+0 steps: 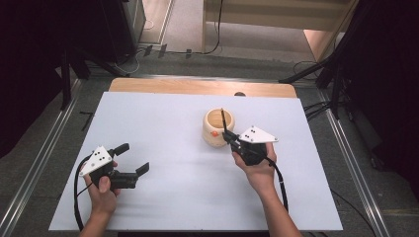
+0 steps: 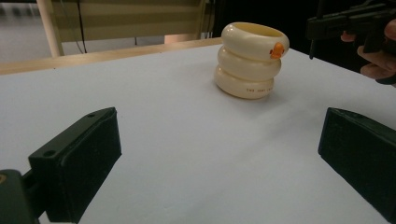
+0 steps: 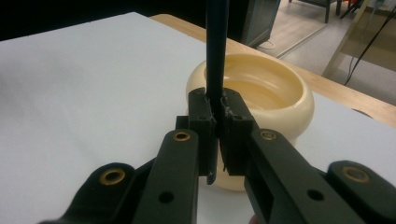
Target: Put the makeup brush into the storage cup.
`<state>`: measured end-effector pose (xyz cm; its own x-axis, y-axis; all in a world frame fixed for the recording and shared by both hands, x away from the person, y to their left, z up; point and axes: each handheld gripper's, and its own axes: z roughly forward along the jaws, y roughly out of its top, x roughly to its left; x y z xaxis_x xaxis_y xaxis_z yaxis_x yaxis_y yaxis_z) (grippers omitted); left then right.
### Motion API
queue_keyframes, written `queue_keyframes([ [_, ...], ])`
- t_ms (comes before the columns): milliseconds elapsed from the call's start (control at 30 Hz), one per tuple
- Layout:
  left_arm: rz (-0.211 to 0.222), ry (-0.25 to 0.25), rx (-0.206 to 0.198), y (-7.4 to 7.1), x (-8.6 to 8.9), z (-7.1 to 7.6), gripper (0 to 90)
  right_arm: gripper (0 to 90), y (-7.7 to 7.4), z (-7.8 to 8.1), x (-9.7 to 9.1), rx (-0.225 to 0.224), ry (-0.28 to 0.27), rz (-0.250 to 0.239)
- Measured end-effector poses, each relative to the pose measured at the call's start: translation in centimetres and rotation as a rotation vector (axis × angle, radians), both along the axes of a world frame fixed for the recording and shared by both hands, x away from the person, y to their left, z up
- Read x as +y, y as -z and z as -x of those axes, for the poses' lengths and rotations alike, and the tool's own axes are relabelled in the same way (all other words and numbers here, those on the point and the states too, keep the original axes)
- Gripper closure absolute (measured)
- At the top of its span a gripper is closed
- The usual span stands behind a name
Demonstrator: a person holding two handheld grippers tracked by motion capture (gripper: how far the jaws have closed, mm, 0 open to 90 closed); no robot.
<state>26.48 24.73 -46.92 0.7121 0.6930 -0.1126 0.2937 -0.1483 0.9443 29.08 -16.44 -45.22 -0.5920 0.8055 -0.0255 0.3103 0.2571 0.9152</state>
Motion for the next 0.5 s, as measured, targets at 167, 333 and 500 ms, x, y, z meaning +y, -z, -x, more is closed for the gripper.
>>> queue_keyframes([
  [167, -0.004, 0.000, 0.001, 0.0, 0.0, 0.0, 0.0, 85.7, -0.2, -0.6, 0.1, 0.003, 0.003, -0.018],
  [333, -0.002, -0.004, 0.001, 0.0, 0.1, 0.0, 0.0, 85.7, -0.6, -1.1, 0.1, -0.002, 0.005, -0.033],
  [500, -0.004, -0.008, 0.001, 0.0, 0.1, 0.0, 0.0, 85.7, -1.1, -1.5, 0.1, -0.010, 0.009, -0.051],
])
